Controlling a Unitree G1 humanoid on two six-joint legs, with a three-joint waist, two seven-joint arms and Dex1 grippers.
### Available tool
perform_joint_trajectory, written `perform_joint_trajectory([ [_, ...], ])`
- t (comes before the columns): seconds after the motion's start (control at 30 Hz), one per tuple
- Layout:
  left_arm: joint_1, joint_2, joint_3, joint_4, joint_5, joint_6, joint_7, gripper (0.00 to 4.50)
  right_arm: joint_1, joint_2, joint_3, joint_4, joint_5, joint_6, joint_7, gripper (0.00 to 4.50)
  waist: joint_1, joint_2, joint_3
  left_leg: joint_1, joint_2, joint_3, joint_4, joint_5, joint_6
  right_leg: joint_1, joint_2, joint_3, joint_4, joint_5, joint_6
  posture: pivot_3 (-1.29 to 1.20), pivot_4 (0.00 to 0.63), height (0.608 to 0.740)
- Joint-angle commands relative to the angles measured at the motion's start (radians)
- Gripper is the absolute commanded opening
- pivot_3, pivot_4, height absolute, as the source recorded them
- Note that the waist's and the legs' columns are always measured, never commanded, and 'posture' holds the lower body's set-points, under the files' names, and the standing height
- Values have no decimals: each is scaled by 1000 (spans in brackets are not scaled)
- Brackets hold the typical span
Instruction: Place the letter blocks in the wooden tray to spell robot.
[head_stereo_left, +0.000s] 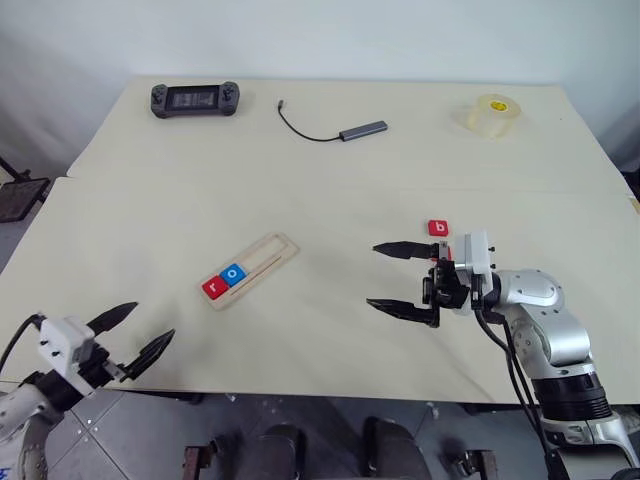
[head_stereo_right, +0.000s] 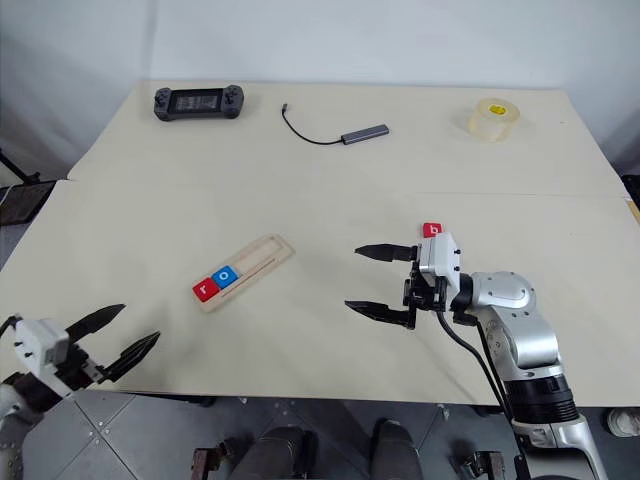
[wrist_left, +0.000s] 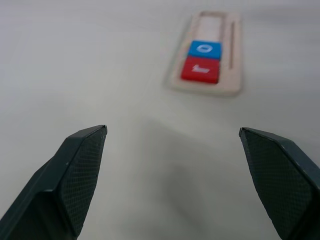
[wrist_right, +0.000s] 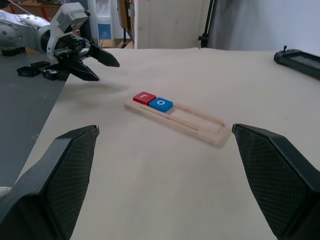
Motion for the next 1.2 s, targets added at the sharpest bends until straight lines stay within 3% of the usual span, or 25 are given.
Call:
perform_joint_trajectory([
  [0.03, -93, 28, -79, -3, 43, 34, 14, 4500, 2, -15, -18, -45, 22, 8, 2, 4476, -1, 0, 0, 0, 0, 0, 0, 0, 0, 0, 0, 0, 0, 0, 0, 0, 150, 740],
  [0.23, -245, 48, -198, 54, 119, 106, 49, 4500, 6, -20, -25, -61, 25, 22, -7, 4476, -9, 0, 0, 0, 0, 2, 0, 0, 0, -2, 1, 0, 2, 0, 0, 0, 150, 740],
  [0.67, -302, 68, -292, 140, 177, 165, 24, 4500, 58, -26, -40, -132, 38, 55, -62, 4476, -22, 0, 0, 1, 0, 5, 0, 0, 0, -3, 1, 3, 4, 0, 0, 0, 150, 740],
  [0.83, -300, 64, -304, 152, 191, 156, 20, 3386, 65, -28, -46, -141, 40, 60, -76, 4500, -21, 0, 0, 1, 0, 5, 0, 0, 0, -3, 1, 4, 4, 0, 0, 0, 150, 740],
  [1.07, -330, 22, -321, 93, 150, 80, -32, 3387, 80, -58, -67, -142, 43, 66, -73, 4500, -16, 0, 0, 1, 0, 5, 0, 0, 0, -3, 0, 4, 4, 0, 0, 0, 150, 740],
  [1.2, -409, 10, -400, 47, 163, 52, -93, 3387, 121, -103, -118, -161, 52, 76, -76, 4500, 0, 0, 0, 0, 0, 5, 0, 0, 0, -3, 0, 4, 3, 0, 0, 0, 150, 740],
])
